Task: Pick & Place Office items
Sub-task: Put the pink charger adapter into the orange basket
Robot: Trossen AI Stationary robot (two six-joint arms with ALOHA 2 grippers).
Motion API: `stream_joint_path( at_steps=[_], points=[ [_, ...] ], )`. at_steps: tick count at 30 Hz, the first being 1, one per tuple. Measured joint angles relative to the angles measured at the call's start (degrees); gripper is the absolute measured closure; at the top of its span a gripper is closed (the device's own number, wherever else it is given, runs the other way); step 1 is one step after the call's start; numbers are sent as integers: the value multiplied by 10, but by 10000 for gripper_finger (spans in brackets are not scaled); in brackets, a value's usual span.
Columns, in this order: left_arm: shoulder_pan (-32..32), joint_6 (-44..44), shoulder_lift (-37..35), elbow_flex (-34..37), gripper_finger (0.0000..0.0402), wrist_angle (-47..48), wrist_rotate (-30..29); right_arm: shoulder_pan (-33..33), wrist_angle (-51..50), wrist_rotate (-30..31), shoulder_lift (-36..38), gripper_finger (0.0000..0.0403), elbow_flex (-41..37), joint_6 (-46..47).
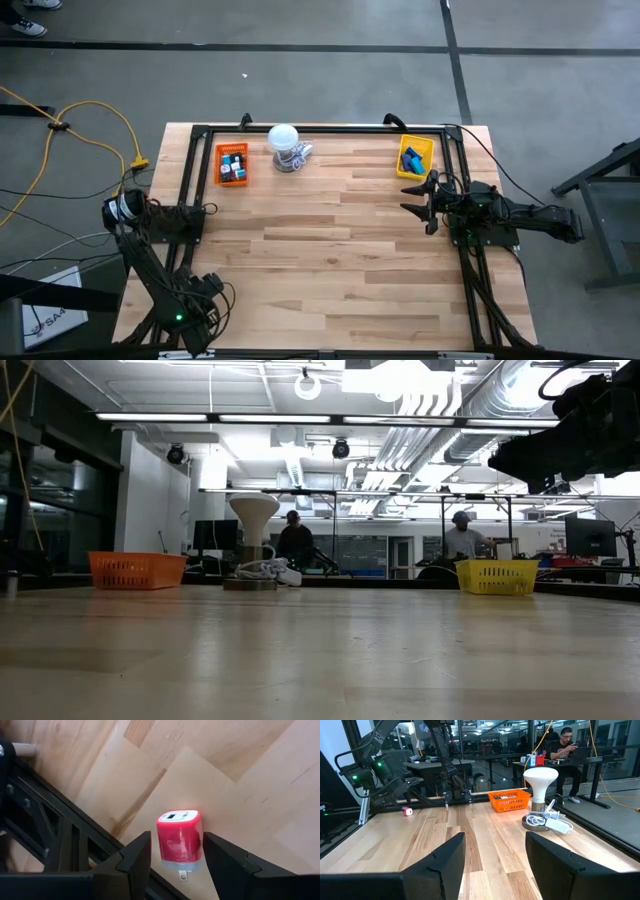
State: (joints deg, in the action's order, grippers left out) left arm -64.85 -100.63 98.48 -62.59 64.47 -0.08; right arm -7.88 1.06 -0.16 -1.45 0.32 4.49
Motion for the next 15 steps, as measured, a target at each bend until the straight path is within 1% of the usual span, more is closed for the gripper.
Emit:
stream_joint_path(
  at_steps=[8,15],
  points=[
    [-19,-24,25,1,232,-12,0,0,0,0,0,208,0,0],
    [-28,-33,27,1,232,-27,0,0,0,0,0,208,0,0]
  ],
)
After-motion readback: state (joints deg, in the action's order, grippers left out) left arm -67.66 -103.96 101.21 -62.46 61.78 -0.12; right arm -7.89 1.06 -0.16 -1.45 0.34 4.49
